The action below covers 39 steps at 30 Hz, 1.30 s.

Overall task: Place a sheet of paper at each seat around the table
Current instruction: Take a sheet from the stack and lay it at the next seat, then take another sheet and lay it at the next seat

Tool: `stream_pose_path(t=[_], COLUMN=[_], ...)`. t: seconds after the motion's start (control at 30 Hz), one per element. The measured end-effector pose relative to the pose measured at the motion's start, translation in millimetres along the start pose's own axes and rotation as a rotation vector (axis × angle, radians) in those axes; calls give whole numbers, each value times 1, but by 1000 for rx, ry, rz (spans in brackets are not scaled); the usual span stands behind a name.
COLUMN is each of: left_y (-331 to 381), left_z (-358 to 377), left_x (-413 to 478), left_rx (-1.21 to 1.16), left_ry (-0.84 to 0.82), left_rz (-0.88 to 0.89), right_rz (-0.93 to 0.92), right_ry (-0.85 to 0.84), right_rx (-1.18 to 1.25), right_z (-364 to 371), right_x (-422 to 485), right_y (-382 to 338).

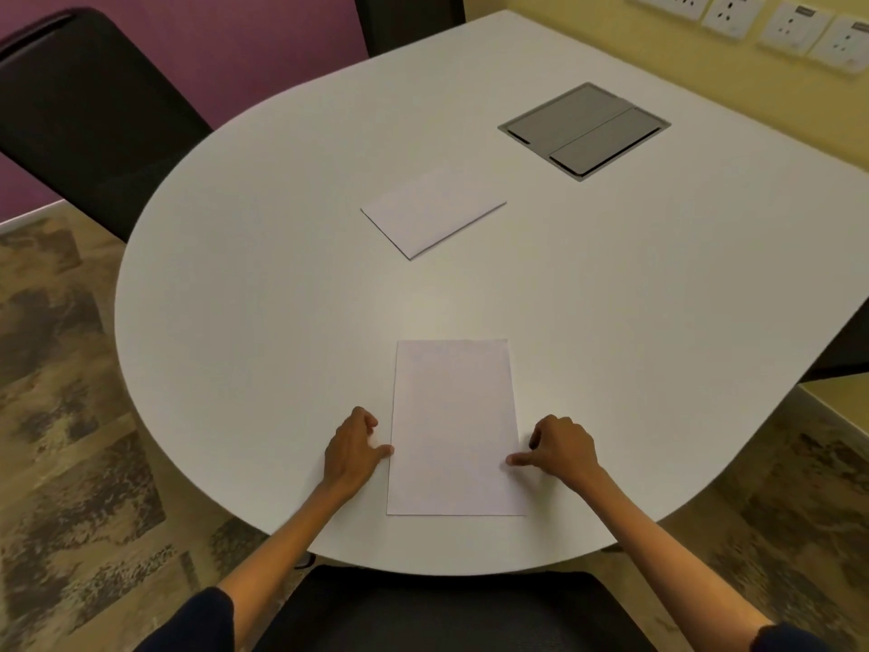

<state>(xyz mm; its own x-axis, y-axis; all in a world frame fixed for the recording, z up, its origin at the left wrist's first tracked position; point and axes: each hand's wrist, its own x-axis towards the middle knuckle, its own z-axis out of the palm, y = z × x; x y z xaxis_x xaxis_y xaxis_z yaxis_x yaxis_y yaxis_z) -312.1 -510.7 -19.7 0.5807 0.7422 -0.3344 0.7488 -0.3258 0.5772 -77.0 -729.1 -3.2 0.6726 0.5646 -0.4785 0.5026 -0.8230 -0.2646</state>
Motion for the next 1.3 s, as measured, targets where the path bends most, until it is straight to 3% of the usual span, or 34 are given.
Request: stream_pose_path(t=[0.1, 0.2, 0.33, 1.03, 1.3], left_y=[6, 7, -1, -6, -7], left_z=[-3, 0, 7, 2, -26], left_x=[13, 25, 35, 42, 23], left_rx=[116, 404, 573, 519, 512], left_ry=[-120, -307, -431, -458, -337], left_rz=[195, 358, 407, 438, 490], right_rz=[-144, -266, -297, -301, -322], right_ry=[50, -13, -111, -118, -81], right_rx=[-48, -174, -251, -211, -114], right_z=[-10, -12, -1, 5, -18], right_x=[12, 21, 31, 37, 10], right_y=[-11, -23, -26, -27, -20])
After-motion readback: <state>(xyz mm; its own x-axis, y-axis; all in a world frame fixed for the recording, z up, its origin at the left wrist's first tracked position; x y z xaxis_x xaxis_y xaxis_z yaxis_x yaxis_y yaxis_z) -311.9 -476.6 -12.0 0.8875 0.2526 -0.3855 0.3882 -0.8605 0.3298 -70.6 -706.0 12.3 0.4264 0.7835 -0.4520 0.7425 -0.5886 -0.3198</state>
